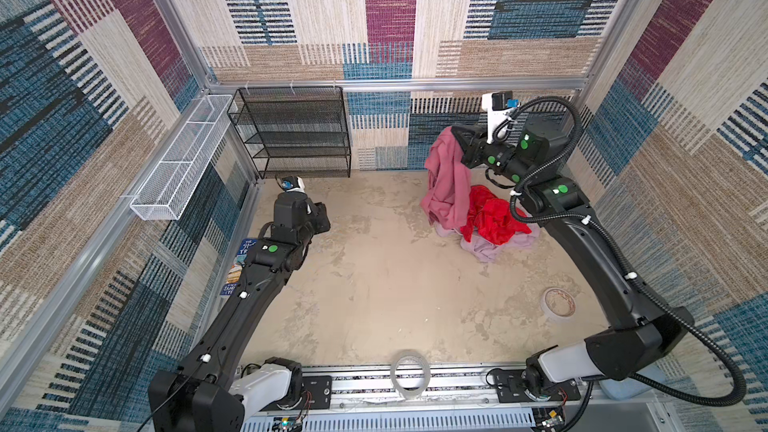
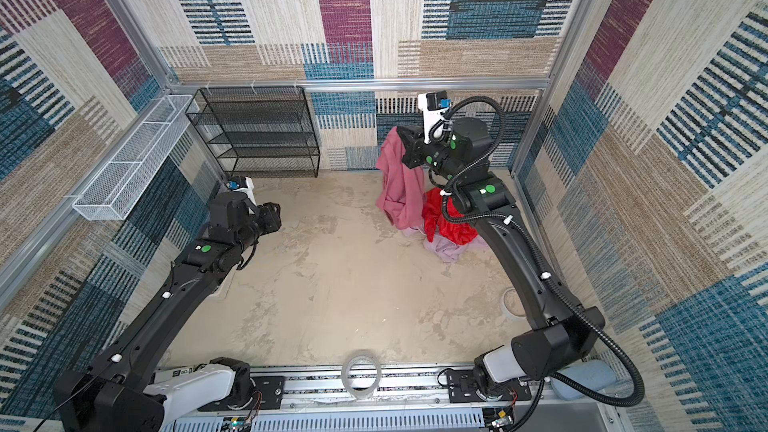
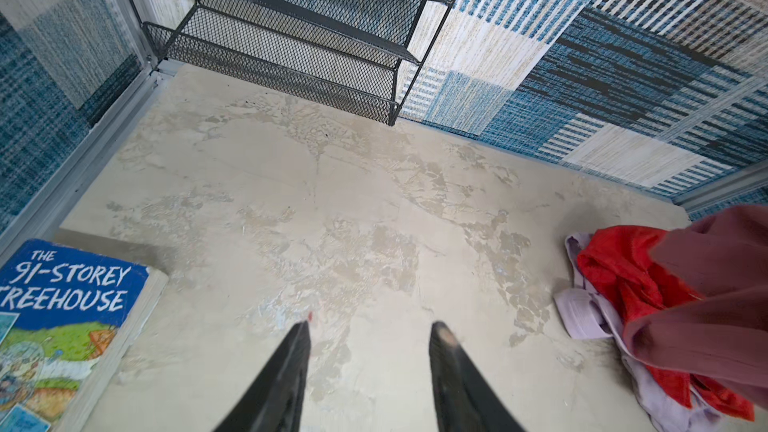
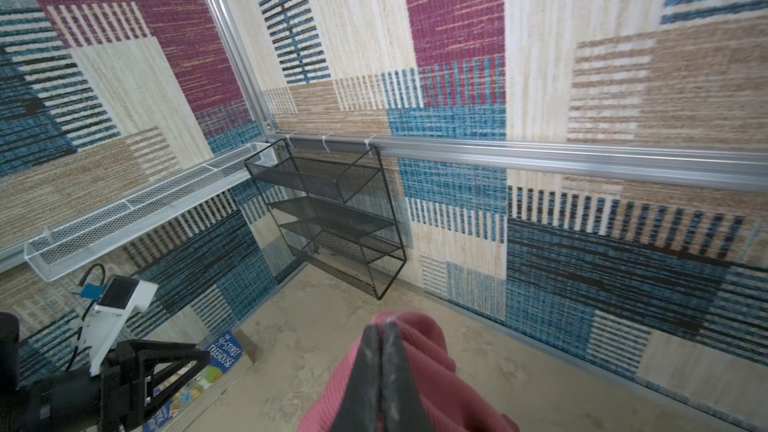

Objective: Pick out a specific cloth from the pile
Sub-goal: 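Lift the pink shirt up out of the pile with the right gripper, then carry the pink shirt toward the book and release it on the table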

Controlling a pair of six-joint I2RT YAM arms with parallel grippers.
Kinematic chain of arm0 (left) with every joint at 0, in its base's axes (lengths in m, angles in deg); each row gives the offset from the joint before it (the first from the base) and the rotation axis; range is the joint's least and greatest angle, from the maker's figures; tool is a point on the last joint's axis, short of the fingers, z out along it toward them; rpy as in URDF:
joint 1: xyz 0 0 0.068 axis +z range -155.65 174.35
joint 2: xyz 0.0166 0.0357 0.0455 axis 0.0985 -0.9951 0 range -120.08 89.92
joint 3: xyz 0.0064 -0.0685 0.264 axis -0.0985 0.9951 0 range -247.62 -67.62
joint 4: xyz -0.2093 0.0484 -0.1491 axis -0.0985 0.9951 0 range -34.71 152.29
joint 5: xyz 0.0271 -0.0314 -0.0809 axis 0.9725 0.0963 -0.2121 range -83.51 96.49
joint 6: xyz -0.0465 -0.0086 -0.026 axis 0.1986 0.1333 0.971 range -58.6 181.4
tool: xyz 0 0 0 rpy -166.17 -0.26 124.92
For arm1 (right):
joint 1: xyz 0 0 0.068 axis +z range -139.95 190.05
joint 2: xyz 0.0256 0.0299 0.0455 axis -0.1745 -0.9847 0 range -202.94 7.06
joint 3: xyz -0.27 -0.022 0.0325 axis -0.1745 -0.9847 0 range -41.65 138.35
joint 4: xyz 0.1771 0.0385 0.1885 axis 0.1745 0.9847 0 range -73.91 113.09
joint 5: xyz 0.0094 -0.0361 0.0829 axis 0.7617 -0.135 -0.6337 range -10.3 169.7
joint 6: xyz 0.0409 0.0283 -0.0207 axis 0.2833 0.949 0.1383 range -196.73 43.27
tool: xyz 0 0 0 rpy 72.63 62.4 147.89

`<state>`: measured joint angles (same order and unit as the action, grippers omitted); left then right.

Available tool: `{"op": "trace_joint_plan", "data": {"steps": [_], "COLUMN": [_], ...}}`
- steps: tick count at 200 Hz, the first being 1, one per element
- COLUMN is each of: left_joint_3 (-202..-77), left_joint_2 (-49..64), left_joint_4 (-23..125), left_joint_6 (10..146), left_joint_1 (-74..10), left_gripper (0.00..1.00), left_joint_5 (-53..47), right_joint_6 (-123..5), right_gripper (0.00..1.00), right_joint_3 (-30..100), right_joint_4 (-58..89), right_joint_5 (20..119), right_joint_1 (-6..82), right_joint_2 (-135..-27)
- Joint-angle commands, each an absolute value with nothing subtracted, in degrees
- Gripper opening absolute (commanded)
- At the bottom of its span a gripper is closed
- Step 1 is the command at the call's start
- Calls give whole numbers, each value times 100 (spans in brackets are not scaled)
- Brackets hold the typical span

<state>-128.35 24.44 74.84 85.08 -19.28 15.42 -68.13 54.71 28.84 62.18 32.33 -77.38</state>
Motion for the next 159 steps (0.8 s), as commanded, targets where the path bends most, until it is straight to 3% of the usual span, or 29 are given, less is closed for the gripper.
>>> {"op": "trace_joint_plan", "data": {"steps": [1,86,159], "left_joint_3": [-12986,-13064,-12841], "left_joint_2": [2612,3419,4260], "left_joint_4": [7999,8872,9867], "left_joint_6": [8637,8492,8487], "left_joint_1": [-1933,-1928,-1920], "left_gripper": [50,51,52], "left_joint_5": [1759,2338,2837], "right_joint_6": [-6953,-7295,-7235], "right_gripper": [0,0,0], "right_joint_3": [5601,6788,8229], "right_joint_4": [2708,2744,2785], "right_joint_5": [6214,6104,5488], "right_joint_1": [3608,5036,5499], "right_joint_2": [-7898,-9321,-10978]}}
